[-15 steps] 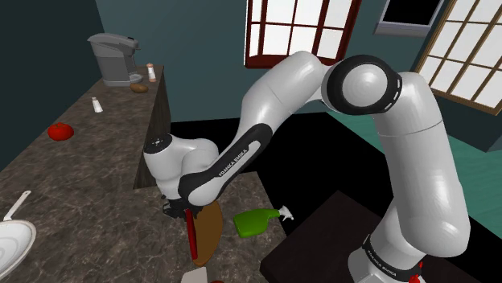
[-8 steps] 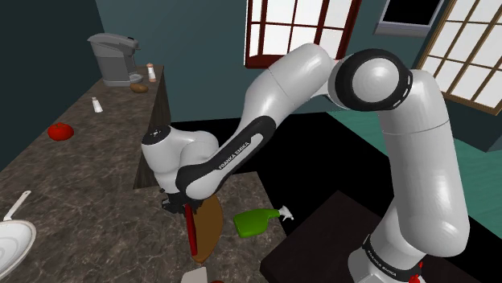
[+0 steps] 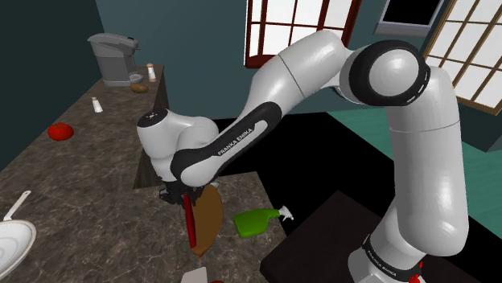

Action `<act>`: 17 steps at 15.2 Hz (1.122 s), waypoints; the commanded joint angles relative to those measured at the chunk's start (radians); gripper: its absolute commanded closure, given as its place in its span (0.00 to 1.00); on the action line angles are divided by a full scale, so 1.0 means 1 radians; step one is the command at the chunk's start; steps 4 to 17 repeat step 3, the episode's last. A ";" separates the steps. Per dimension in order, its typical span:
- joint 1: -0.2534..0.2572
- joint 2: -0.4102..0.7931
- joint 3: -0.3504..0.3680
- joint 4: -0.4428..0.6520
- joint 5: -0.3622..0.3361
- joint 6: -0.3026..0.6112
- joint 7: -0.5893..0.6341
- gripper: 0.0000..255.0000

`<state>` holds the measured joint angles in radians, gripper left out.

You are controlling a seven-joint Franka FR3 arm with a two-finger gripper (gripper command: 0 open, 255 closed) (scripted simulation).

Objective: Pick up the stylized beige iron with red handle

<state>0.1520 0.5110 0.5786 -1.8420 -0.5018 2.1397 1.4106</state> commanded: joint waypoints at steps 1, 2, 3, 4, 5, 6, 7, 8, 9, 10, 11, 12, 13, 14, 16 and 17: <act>-0.005 -0.017 0.008 0.003 0.012 -0.016 -0.008 1.00; -0.005 -0.019 0.008 0.004 0.013 -0.017 -0.009 1.00; -0.005 -0.018 0.008 0.004 0.013 -0.017 -0.009 1.00; -0.005 -0.018 0.008 0.004 0.013 -0.017 -0.009 1.00; -0.005 -0.018 0.008 0.004 0.013 -0.017 -0.009 1.00; -0.005 -0.018 0.008 0.004 0.013 -0.017 -0.009 1.00; -0.005 -0.018 0.008 0.004 0.013 -0.017 -0.009 1.00; -0.005 -0.018 0.008 0.004 0.013 -0.017 -0.009 1.00; -0.005 -0.018 0.008 0.004 0.013 -0.017 -0.009 1.00; -0.005 -0.018 0.008 0.004 0.013 -0.017 -0.009 1.00; -0.005 -0.018 0.008 0.004 0.013 -0.017 -0.009 1.00; -0.005 -0.018 0.008 0.004 0.013 -0.017 -0.009 1.00; -0.005 -0.018 0.008 0.004 0.013 -0.017 -0.009 1.00; -0.005 -0.018 0.008 0.004 0.013 -0.017 -0.009 1.00; -0.005 -0.018 0.008 0.004 0.013 -0.017 -0.009 1.00; -0.005 -0.018 0.008 0.004 0.013 -0.017 -0.009 1.00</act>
